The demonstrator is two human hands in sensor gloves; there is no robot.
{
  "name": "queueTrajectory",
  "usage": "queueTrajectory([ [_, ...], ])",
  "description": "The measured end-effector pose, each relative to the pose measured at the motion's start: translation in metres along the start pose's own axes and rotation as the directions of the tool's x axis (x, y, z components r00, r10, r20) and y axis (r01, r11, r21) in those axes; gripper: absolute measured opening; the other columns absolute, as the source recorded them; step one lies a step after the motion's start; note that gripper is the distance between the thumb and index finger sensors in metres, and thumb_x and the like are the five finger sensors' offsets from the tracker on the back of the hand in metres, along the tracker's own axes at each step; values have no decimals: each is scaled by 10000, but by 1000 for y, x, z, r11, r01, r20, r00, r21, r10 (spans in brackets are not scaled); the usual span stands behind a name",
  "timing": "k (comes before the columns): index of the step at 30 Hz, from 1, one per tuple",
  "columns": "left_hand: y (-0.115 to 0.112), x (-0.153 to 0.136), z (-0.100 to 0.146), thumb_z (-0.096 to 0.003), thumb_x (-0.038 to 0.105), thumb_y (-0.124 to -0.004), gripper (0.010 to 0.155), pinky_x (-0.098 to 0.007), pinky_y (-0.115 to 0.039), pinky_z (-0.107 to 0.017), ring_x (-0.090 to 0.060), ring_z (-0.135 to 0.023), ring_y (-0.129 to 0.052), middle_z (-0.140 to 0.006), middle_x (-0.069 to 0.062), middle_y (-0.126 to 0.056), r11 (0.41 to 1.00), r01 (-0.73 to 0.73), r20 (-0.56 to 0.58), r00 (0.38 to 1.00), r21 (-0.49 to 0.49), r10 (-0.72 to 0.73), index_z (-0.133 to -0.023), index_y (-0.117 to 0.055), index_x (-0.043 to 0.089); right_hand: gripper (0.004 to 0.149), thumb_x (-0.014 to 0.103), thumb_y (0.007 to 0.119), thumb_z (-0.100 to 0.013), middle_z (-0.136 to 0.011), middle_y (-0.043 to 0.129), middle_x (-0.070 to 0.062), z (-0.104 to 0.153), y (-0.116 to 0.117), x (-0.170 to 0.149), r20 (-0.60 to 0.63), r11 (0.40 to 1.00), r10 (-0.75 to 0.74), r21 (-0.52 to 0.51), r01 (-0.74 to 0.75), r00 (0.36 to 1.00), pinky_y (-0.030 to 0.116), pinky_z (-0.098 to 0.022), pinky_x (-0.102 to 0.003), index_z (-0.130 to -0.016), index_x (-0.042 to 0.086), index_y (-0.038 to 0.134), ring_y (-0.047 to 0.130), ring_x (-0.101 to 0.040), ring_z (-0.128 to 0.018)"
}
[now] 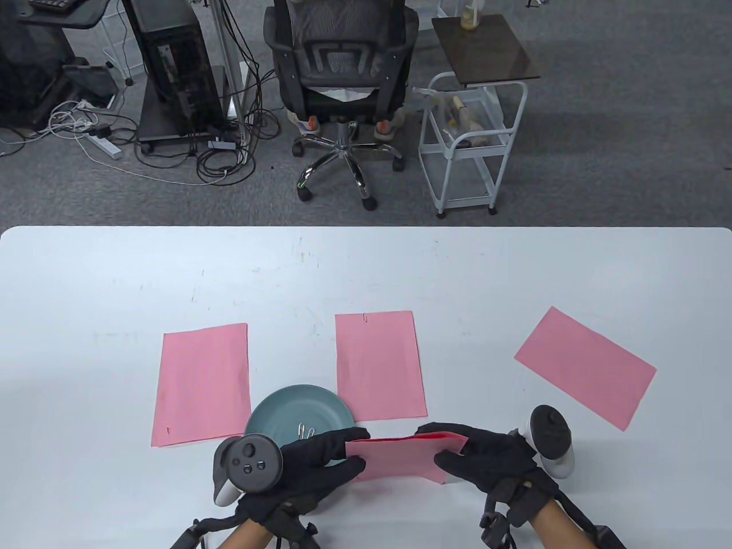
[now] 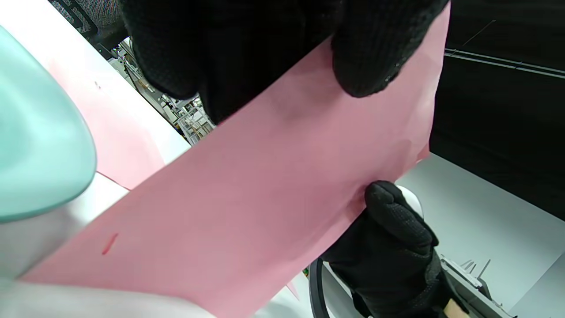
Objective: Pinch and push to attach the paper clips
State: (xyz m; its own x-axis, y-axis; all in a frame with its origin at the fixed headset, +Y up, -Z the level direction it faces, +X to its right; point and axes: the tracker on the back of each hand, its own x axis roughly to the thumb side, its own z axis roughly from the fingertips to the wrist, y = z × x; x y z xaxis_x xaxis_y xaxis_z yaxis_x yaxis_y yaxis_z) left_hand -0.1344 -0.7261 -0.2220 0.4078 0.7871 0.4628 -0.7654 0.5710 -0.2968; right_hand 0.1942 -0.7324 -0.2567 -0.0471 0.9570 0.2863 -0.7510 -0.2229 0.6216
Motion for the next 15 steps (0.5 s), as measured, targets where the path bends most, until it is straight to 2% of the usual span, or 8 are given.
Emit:
queueTrajectory([
  [9, -4, 6, 0, -573, 397, -841, 443, -454, -829, -626, -247, -784, -1011, -881, -7, -991, 999, 14, 37, 999, 30, -15, -978, -824, 218, 402, 249, 761, -602, -982, 837, -144, -3, 4, 0, 12, 998, -62, -25, 62, 998, 645, -651, -587, -991, 152, 777, 820, -403, -886],
  [15, -8, 3, -2, -575, 419, -833, 482, -455, -825, -630, -258, -797, -1000, -901, -22, -977, 999, 30, 15, 999, 26, -30, -1004, -799, 202, 467, 260, 799, -590, -1030, 789, -142, -4, 9, -6, -24, 998, -63, 20, 64, 998, 603, -677, -591, -1041, 167, 719, 763, -409, -936],
])
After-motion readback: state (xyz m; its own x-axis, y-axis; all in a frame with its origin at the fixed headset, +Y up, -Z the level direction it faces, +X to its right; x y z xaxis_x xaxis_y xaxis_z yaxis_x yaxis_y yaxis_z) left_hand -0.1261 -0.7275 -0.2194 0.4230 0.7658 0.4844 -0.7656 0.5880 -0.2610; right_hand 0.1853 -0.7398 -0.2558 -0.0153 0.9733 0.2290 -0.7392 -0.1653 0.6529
